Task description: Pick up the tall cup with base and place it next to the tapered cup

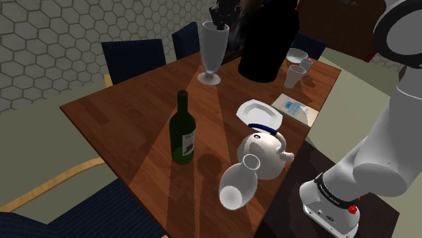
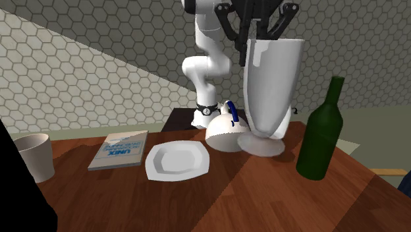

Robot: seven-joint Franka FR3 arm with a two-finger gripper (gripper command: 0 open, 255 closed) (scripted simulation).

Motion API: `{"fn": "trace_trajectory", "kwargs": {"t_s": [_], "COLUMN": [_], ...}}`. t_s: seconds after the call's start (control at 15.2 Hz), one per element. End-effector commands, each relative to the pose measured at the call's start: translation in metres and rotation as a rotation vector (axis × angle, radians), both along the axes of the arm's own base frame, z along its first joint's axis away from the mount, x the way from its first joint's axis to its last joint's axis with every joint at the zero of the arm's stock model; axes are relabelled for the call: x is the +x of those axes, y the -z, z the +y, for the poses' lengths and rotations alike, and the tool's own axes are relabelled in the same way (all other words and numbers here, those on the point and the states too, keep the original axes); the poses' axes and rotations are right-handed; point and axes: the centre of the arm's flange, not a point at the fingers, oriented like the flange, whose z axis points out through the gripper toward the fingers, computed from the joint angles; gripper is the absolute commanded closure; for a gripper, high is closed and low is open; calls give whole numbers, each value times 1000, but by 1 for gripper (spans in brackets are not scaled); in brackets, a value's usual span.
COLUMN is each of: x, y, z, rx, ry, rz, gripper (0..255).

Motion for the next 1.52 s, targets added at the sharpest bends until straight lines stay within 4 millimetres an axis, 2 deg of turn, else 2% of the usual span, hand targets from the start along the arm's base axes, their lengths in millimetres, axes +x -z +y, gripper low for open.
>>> {"fn": "trace_trajectory", "kwargs": {"t_s": [0.0,1.45], "x": [-11,-123], "y": [-2,-38], "z": [-24,-289], "rx": [0,0], "ry": [-1,-1], "rz": [-1,-1], "gripper": [255,255]}}
